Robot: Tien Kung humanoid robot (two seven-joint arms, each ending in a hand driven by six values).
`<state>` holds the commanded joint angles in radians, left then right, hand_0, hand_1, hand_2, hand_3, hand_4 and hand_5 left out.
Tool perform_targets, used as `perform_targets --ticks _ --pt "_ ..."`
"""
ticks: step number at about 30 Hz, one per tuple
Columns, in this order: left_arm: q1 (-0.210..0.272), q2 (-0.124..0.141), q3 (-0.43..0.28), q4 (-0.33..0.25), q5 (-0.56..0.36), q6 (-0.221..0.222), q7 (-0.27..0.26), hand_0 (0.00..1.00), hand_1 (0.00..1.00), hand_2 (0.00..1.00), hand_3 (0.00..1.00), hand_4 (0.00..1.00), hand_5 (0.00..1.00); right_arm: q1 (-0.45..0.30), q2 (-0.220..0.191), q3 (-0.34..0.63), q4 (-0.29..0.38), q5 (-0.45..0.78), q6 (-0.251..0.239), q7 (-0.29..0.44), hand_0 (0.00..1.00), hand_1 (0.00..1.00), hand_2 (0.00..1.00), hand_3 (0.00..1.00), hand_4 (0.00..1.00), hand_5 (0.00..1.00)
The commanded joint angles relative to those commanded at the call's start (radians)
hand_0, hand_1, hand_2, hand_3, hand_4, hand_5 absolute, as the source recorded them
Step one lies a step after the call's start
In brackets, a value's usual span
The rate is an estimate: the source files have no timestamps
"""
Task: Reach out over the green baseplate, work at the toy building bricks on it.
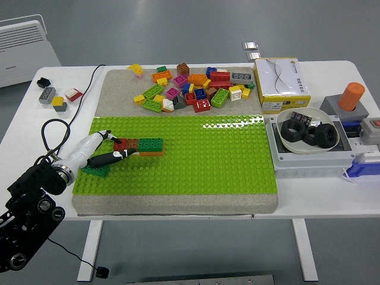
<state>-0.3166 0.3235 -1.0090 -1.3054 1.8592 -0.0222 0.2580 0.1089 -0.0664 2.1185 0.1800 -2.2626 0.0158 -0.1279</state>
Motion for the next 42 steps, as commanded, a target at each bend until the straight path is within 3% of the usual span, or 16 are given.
perform_targets --ticks 10,21,31,33,34,39,40,42 --pt "0.003 -0.003 0.004 0.011 -0.002 0.0 -0.002 0.978 0.985 0.998 0.713 0.979 0.884 -0.001 0.0 -0.001 0.0 0.002 0.0 0.0 0.514 0.696 0.653 0.75 0.816 0.783" --pt "0.018 -0.013 -0.028 -0.03 0.009 0.001 -0.013 0.978 0.984 0.997 0.713 0.975 0.875 -0.003 0.0 0.01 0.0 -0.006 0.003 0.0 0.514 0.696 0.653 0.751 0.817 0.785" --pt "0.047 -0.047 -0.081 -0.056 0.0 0.008 -0.013 0.976 0.982 0.997 0.714 0.978 0.823 -0.009 0.002 0.021 0.0 -0.006 0.006 -0.001 0.514 0.696 0.653 0.748 0.816 0.785" --pt "0.061 -0.05 -0.09 -0.075 -0.02 0.018 -0.022 0.976 0.982 0.997 0.714 0.978 0.823 -0.01 0.002 0.021 0.0 -0.006 0.006 -0.001 0.514 0.696 0.653 0.748 0.816 0.785" --pt "0.076 -0.05 -0.1 -0.096 -0.036 0.03 -0.039 0.971 0.976 0.997 0.731 0.956 0.736 -0.011 0.001 0.022 0.0 -0.006 0.007 -0.001 0.514 0.696 0.658 0.749 0.816 0.786" --pt "0.147 -0.031 -0.146 -0.184 -0.105 0.084 -0.129 0.971 0.976 0.997 0.731 0.956 0.736 -0.014 0.002 0.027 0.0 -0.006 0.009 0.0 0.514 0.696 0.658 0.749 0.816 0.786" --pt "0.158 -0.025 -0.154 -0.198 -0.116 0.09 -0.146 0.951 0.955 0.983 0.751 0.919 0.545 -0.015 0.003 0.026 0.0 -0.006 0.009 0.0 0.514 0.696 0.664 0.749 0.815 0.788" --pt "0.19 -0.007 -0.174 -0.232 -0.145 0.106 -0.187 0.951 0.955 0.983 0.751 0.919 0.545 -0.016 0.004 0.018 0.0 -0.006 0.008 -0.001 0.514 0.696 0.664 0.749 0.815 0.788"
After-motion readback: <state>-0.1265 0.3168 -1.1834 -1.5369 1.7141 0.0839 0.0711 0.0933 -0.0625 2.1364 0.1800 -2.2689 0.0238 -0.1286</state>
